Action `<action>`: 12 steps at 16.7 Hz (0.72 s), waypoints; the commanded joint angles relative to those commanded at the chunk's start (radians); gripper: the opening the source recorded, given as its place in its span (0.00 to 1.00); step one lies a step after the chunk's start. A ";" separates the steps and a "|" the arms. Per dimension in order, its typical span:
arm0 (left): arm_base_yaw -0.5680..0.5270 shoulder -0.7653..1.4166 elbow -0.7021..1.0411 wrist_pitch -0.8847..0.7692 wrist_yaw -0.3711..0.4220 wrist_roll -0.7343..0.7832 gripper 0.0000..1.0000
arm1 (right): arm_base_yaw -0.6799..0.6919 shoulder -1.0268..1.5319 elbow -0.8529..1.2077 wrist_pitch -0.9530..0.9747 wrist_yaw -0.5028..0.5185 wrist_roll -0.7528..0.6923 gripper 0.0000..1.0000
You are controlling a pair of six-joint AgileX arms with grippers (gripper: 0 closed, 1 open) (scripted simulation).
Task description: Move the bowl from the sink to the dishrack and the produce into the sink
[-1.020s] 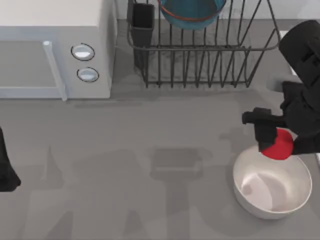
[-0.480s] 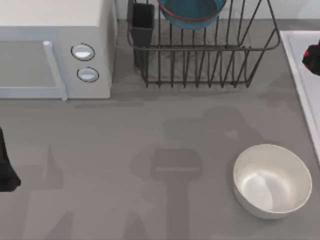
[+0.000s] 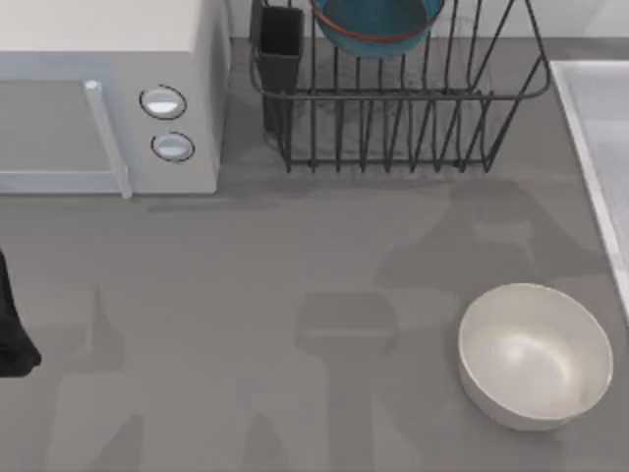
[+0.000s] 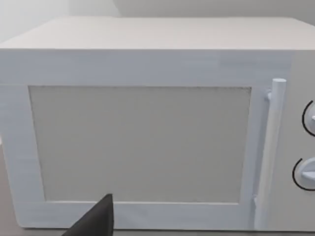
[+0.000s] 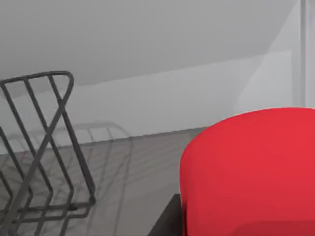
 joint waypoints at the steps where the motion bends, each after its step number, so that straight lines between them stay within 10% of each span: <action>1: 0.000 0.000 0.000 0.000 0.000 0.000 1.00 | -0.041 0.000 -0.016 0.093 -0.014 -0.017 0.00; 12: 0.000 0.000 0.000 0.000 0.000 0.000 1.00 | -0.272 -0.021 -0.222 0.491 -0.127 -0.146 0.00</action>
